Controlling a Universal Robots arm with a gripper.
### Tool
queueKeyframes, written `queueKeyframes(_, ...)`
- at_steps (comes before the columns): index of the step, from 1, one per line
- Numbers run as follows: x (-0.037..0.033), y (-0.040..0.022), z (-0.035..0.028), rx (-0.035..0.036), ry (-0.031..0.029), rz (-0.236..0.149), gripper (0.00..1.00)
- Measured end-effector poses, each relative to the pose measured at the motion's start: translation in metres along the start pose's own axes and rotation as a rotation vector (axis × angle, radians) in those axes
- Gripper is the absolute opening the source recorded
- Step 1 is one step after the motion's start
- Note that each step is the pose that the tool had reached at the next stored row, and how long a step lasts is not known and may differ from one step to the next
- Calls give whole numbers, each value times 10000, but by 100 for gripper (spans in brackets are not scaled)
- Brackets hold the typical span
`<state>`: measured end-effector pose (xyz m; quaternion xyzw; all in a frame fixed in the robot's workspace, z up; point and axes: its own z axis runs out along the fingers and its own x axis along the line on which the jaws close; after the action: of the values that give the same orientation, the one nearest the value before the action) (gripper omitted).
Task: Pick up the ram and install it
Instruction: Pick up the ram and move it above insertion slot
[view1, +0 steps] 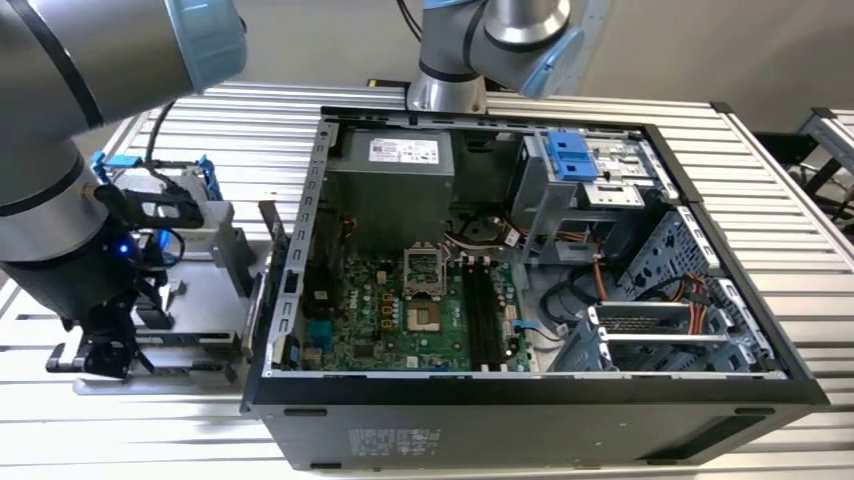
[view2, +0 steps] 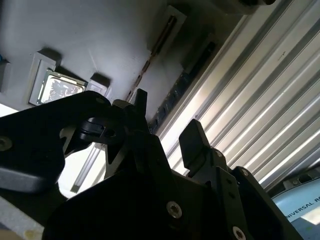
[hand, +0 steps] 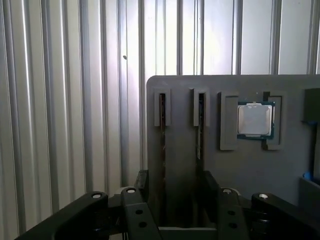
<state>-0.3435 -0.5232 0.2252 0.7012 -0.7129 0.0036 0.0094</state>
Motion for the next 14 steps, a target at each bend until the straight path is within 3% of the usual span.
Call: queueKeyframes(14, -3, -6, 254, -6, 11, 298, 100)
